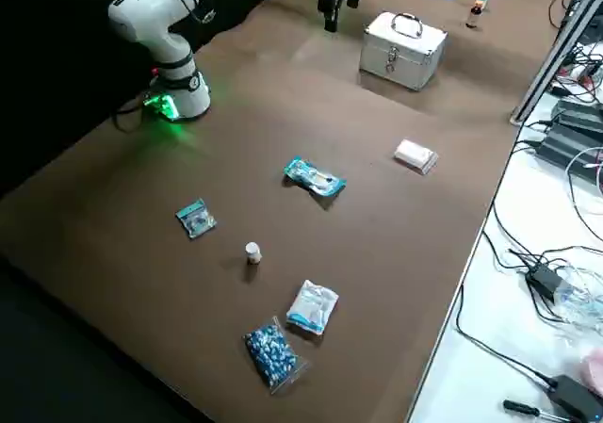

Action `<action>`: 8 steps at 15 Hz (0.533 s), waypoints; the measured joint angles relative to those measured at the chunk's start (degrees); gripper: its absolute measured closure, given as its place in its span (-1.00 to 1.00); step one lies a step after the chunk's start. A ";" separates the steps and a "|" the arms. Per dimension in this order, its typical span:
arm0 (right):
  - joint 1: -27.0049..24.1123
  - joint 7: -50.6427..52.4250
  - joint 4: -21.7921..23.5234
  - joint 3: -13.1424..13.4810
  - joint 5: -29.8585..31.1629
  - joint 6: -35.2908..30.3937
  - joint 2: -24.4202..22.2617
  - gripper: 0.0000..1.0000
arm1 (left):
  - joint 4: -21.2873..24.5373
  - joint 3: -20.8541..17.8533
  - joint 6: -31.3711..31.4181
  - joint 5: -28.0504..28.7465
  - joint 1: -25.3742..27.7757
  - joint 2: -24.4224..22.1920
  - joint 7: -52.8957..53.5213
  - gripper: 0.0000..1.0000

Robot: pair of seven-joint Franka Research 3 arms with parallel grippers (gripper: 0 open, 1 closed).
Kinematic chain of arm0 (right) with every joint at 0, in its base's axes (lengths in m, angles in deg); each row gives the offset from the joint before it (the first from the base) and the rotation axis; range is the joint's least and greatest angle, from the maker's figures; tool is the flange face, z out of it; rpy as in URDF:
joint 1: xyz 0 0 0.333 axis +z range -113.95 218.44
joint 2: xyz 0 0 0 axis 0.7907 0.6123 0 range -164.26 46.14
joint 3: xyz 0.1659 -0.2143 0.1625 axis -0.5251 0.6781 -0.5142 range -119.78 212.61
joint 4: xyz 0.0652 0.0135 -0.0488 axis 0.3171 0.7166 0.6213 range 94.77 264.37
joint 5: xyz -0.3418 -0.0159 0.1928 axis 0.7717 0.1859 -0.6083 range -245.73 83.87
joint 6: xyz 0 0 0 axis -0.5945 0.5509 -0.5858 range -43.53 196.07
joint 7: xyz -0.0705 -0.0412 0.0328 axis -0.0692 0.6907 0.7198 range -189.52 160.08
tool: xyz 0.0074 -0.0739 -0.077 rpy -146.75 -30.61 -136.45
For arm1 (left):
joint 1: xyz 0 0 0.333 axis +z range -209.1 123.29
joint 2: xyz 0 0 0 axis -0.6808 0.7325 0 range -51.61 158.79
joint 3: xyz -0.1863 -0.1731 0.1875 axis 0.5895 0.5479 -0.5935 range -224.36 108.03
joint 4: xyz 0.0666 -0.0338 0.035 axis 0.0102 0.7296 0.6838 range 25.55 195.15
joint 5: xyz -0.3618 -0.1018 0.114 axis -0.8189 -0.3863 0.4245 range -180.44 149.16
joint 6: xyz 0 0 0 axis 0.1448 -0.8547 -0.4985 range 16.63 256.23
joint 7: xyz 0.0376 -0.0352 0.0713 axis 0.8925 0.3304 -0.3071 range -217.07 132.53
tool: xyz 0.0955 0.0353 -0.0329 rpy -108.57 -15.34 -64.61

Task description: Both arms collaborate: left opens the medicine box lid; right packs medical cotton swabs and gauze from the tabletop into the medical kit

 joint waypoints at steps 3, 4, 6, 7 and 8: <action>-0.01 -0.05 -0.02 0.02 0.00 0.00 -0.05 -0.98 | -0.07 -0.01 -0.05 0.00 0.00 0.00 0.77 -1.00; -0.03 -0.06 -0.03 0.08 0.00 0.00 -0.08 -0.98 | -0.10 -0.03 -0.05 0.00 0.00 0.00 0.83 -1.00; -0.09 -0.08 -0.05 0.19 0.00 0.00 -0.13 -0.98 | -0.10 -0.09 -0.06 0.00 0.01 0.01 0.86 -1.00; -0.10 -0.10 -0.05 0.22 -0.02 0.00 -0.16 -0.98 | -0.10 -0.11 -0.06 0.00 0.01 0.06 0.87 -1.00; -0.11 -0.11 -0.05 0.24 -0.20 0.00 -0.17 -0.98 | -0.08 -0.11 -0.08 0.00 0.00 0.23 0.94 -1.00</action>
